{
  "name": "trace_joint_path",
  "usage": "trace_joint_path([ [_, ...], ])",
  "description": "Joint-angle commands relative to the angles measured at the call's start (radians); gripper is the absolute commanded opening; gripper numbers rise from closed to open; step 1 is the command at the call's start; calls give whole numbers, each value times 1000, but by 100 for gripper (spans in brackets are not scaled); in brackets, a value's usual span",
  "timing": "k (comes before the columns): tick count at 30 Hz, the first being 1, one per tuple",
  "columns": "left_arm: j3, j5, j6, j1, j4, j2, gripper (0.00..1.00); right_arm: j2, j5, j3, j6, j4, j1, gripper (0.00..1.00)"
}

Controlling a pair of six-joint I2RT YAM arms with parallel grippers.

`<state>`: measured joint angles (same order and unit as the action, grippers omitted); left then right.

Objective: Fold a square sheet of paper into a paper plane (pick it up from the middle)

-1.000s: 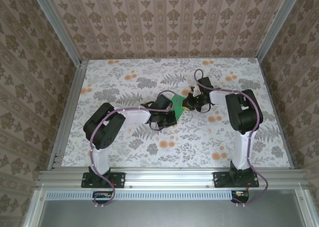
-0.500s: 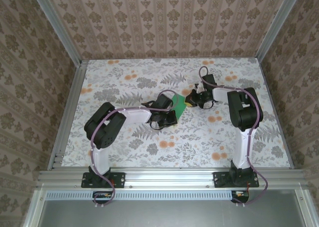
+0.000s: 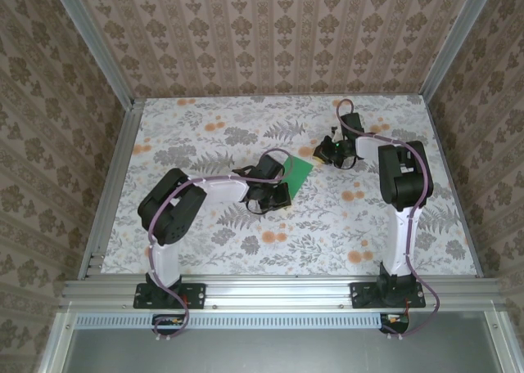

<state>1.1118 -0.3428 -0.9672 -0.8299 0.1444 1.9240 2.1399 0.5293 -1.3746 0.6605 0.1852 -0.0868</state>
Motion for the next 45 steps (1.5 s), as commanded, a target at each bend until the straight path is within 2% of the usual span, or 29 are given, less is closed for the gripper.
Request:
trace_joint_path([
  [1, 16, 18, 45, -13, 132, -27, 7, -90, -65, 19, -17, 50, 9, 5],
  [6, 75, 45, 78, 3, 143, -105, 17, -233, -140, 94, -51, 111, -38, 14],
  [10, 49, 74, 90, 56, 161, -170, 30, -290, -266, 134, -61, 170, -121, 29],
  [13, -10, 83, 91, 114, 167, -211, 39, -281, -350, 129, -67, 210, -191, 35],
  [19, -140, 89, 87, 225, 162, -298, 56, -190, -416, 64, -87, 278, -286, 36],
  [22, -190, 81, 85, 271, 160, -335, 61, -154, -405, 56, -94, 281, -306, 36],
  [27, -240, 55, 87, 318, 145, -375, 65, -102, -354, 42, -139, 275, -332, 35],
  [33, -259, 38, 98, 339, 145, -395, 67, -55, -252, 2, -346, 279, -359, 33],
  [39, -262, 8, 108, 339, 131, -387, 67, -65, -83, -23, -531, 282, -361, 31],
  [42, -260, -9, 108, 338, 125, -377, 67, -116, -72, -23, -526, 271, -360, 31],
  [45, -255, -28, 120, 324, 122, -367, 67, -185, -70, 0, -448, 262, -358, 33],
])
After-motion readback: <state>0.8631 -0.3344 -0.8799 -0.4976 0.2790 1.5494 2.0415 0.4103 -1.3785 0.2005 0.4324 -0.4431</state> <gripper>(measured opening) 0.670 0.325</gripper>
